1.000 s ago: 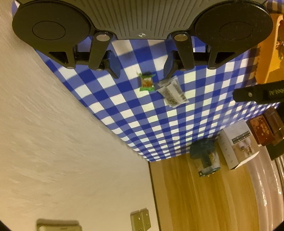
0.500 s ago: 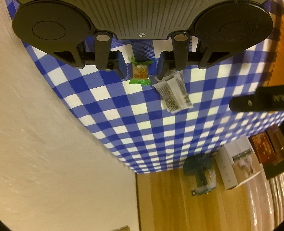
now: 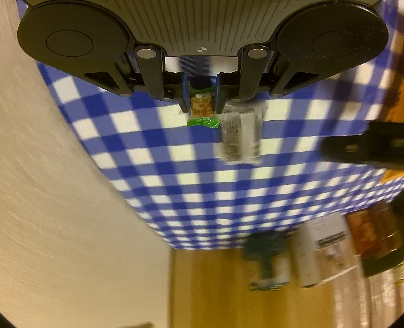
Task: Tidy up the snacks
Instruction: 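Grasp the green candy with the right gripper while the left grasps the clear packet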
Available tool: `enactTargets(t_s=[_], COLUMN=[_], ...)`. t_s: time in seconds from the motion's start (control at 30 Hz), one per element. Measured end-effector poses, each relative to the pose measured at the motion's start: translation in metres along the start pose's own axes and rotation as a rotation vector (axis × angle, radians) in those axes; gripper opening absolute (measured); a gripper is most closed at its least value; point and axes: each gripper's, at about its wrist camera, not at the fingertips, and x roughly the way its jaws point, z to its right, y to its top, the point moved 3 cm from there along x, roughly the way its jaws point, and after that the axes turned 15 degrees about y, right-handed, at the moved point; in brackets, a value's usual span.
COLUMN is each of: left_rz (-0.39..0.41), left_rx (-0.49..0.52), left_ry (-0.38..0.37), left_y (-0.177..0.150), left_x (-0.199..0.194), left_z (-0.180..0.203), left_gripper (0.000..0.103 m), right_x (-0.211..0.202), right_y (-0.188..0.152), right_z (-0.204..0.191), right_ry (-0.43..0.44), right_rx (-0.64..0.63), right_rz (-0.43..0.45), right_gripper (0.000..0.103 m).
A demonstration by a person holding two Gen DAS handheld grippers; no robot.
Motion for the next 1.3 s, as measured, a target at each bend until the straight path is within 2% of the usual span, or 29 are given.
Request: enactTargets(t_s=[0.17,0.4,0.47,0.63,0.73,0.8,0.93,1.17,1.3], left_rz=[-0.029,-0.058,-0.067,-0.073,-0.073,-0.076,-0.072,-0.051,-0.051], left_rx=[0.032,0.064,0.075,0.084,0.065,0.069,0.085,0.123,0.133], left_ry=[-0.036,-0.094,-0.094,-0.069,-0.064,-0.058,-0.057,-0.068,-0.08], left_y=[0.001,0.008,0.009,0.007,0.007,0.007,0.005,0.002,-0.002], left_x=[0.009,0.025,0.032,0.048,0.055,0.059,0.065,0.062,0.058], left_z=[0.013,0.046,0.055,0.073,0.076,0.078,0.085,0.094,0.09], left_gripper=[0.102,0.093,0.089,0.088,0.083,0.076,0.071,0.047,0.04], right_x=[-0.01,-0.019,-0.022,-0.03,-0.032,-0.033,-0.033,-0.035,-0.037], right_y=[0.004,0.005,0.003,-0.001,-0.002,-0.002,-0.002,-0.002,-0.003], right_z=[0.006,0.021,0.029,0.044,0.049,0.049,0.048,0.048,0.049], right_ry=[-0.038,-0.089,-0.107,-0.13,-0.134,-0.135,-0.131,-0.131,-0.131], right_rx=[0.074,0.154,0.177,0.224,0.242,0.244,0.248,0.255,0.261], right_rz=[0.026,0.04,0.048,0.063,0.07,0.07,0.07,0.074,0.073], right_gripper=[0.021,0.021,0.021,0.021,0.021,0.021,0.021,0.021,0.021])
